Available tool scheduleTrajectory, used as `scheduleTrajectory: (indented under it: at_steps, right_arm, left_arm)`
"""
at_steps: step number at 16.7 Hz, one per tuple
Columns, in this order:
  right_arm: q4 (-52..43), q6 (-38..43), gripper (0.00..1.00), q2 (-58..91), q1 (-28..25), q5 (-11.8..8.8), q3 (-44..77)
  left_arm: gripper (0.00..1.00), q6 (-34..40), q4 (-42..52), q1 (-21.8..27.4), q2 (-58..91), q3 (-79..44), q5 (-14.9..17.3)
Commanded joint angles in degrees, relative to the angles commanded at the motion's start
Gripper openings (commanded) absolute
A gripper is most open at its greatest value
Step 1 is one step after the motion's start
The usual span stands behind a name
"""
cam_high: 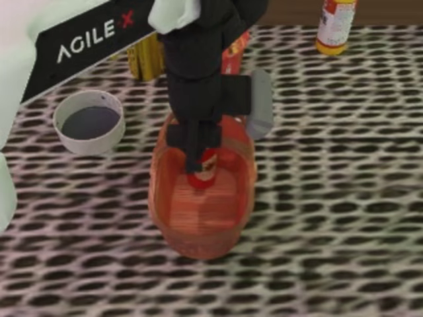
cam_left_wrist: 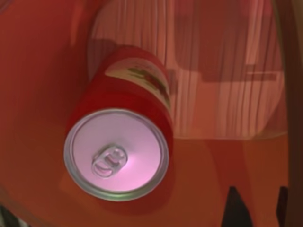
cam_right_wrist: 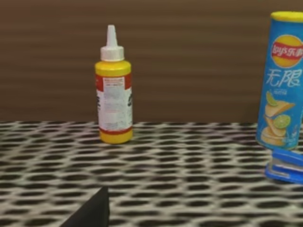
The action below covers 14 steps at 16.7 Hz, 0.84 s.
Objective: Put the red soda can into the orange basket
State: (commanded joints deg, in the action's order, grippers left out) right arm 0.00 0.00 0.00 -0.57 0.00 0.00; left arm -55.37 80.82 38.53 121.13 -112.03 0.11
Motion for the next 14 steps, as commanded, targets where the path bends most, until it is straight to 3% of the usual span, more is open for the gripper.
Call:
scheduleTrajectory:
  at_steps: [6, 14]
  right_arm:
    - [0.00, 0.00, 1.00, 0.00, 0.00, 0.00, 0.00]
    - [0.00, 0.00, 1.00, 0.00, 0.00, 0.00, 0.00]
  left_arm:
    - [0.00, -0.11, 0.23, -0.04, 0.07, -0.15, 0.01]
    - [0.00, -2.19, 11.10, -3.35, -0.73, -10.24, 0.02]
